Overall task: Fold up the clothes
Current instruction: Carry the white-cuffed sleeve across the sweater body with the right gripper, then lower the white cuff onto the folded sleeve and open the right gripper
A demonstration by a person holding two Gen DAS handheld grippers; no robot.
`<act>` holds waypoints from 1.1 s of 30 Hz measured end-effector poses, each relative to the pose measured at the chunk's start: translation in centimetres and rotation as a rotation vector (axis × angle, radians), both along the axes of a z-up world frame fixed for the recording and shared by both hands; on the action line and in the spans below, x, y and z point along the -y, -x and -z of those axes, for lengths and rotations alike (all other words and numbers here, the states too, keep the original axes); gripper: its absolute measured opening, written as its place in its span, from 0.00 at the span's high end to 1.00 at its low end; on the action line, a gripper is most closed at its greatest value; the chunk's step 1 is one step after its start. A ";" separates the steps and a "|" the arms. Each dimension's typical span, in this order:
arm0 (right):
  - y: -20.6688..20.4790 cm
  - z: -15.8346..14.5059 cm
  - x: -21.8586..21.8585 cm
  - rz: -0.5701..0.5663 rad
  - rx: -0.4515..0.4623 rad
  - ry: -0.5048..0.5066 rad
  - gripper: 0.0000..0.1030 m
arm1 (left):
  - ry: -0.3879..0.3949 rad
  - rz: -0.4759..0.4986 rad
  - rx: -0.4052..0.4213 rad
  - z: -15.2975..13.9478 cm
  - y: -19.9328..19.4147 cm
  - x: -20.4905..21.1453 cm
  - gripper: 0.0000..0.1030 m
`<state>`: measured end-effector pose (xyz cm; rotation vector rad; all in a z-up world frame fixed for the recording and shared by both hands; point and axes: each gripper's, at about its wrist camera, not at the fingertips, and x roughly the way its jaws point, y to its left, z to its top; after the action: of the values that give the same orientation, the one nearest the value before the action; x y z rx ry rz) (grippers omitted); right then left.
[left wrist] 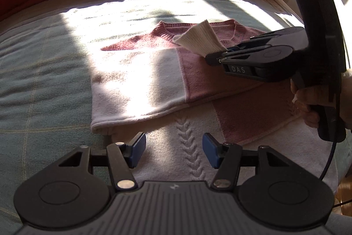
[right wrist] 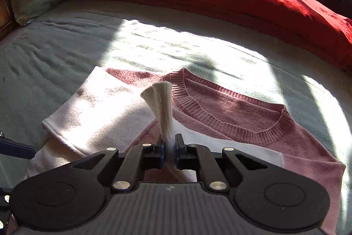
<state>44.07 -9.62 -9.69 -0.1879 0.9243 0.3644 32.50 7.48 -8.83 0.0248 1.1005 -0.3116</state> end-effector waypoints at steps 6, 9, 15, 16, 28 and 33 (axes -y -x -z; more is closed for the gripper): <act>0.0 1.5 -1.2 -0.009 -0.027 0.030 0.90 | -0.005 -0.016 -0.007 0.1 0.1 -0.6 0.44; -0.2 1.6 -1.5 -0.007 -0.014 0.044 0.90 | -0.004 -0.020 -0.008 0.0 0.2 -0.8 0.44; -0.4 2.0 -2.4 -0.006 -0.010 0.057 0.82 | -0.004 -0.025 -0.009 0.1 0.3 -1.1 0.44; -0.3 2.0 -2.5 -0.009 -0.011 0.057 0.80 | -0.005 -0.026 -0.010 0.1 0.3 -1.2 0.44; 2.4 0.0 -0.3 -0.046 -0.010 -0.001 0.47 | 0.043 -0.047 -0.025 -0.4 -0.5 -1.6 0.44; 3.3 -1.1 3.5 0.031 0.002 0.000 0.45 | 0.206 -0.113 -0.053 0.0 -2.4 -1.5 0.45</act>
<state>40.82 -13.16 -8.62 -0.1738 0.9245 0.3359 34.90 8.95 -8.85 -0.2288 1.1134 -0.3238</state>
